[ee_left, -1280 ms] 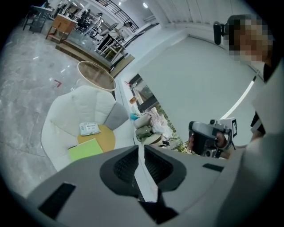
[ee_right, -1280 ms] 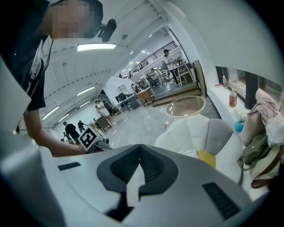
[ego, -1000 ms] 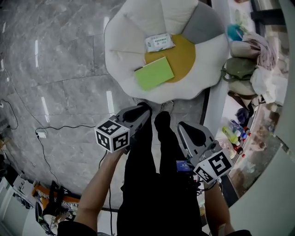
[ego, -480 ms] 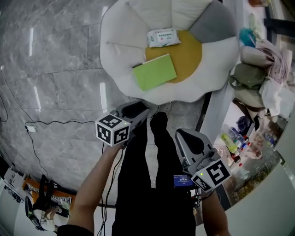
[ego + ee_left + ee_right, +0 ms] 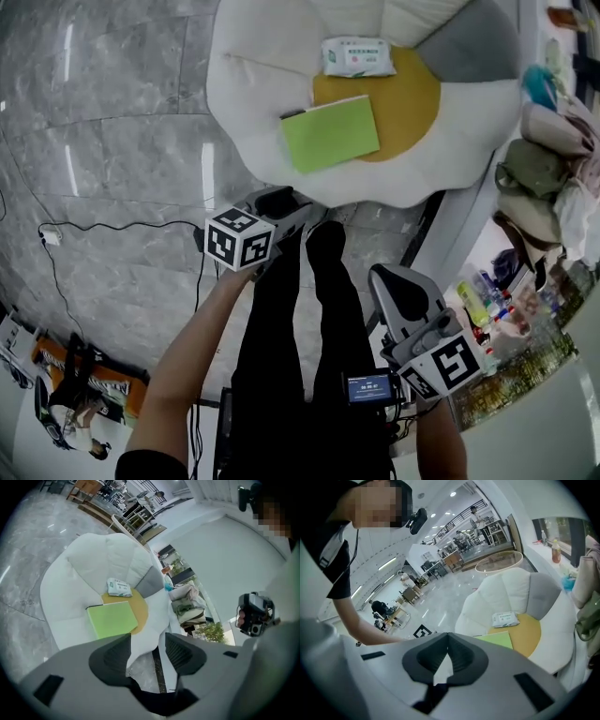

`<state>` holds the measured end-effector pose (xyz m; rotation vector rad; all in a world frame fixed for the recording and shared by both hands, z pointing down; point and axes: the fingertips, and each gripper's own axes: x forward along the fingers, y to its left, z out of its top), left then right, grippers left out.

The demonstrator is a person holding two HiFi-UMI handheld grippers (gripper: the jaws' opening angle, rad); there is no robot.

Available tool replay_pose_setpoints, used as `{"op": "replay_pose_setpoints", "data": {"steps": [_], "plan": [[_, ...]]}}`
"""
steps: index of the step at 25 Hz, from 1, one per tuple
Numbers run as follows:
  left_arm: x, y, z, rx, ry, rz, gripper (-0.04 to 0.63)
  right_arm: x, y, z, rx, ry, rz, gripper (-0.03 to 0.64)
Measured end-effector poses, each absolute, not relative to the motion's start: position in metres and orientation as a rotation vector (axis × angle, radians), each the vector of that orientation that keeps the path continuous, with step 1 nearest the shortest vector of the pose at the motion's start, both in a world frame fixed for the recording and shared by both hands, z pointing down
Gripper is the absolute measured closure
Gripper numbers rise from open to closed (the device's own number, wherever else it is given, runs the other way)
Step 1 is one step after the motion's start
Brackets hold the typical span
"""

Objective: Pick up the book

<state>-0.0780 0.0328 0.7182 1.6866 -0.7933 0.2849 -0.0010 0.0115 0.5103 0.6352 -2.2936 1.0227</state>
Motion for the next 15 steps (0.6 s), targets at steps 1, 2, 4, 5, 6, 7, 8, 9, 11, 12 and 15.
{"op": "replay_pose_setpoints", "data": {"steps": [1, 2, 4, 5, 6, 7, 8, 9, 11, 12, 15], "plan": [[-0.078, 0.033, 0.726, 1.689, -0.788, 0.288, 0.368, -0.003, 0.014, 0.514, 0.626, -2.291, 1.023, 0.601], [-0.078, 0.034, 0.733, 1.688, -0.786, 0.286, 0.365, -0.004, 0.016, 0.518, 0.617, -2.288, 1.024, 0.601], [-0.079, 0.033, 0.747, 1.664, -0.791, 0.259, 0.348, -0.008, 0.021, 0.525, 0.602, -2.281, 1.033, 0.601], [-0.079, 0.032, 0.754, 1.644, -0.795, 0.236, 0.342, -0.009, 0.024, 0.529, 0.596, -2.277, 1.039, 0.601], [-0.080, 0.029, 0.761, 1.624, -0.799, 0.212, 0.331, -0.011, 0.026, 0.532, 0.592, -2.274, 1.044, 0.601], [-0.080, 0.026, 0.768, 1.607, -0.804, 0.192, 0.320, -0.013, 0.028, 0.535, 0.587, -2.270, 1.048, 0.601], [-0.081, 0.024, 0.775, 1.595, -0.808, 0.177, 0.313, -0.015, 0.030, 0.538, 0.582, -2.266, 1.050, 0.601], [-0.083, 0.022, 0.780, 1.588, -0.811, 0.167, 0.308, -0.017, 0.033, 0.539, 0.576, -2.262, 1.053, 0.601], [-0.086, 0.020, 0.792, 1.572, -0.815, 0.143, 0.302, -0.020, 0.037, 0.543, 0.558, -2.258, 1.057, 0.601], [-0.087, 0.018, 0.797, 1.557, -0.819, 0.123, 0.301, -0.020, 0.039, 0.545, 0.548, -2.256, 1.057, 0.601], [-0.092, 0.012, 0.813, 1.499, -0.832, 0.042, 0.296, -0.018, 0.043, 0.552, 0.537, -2.245, 1.059, 0.601]]}}
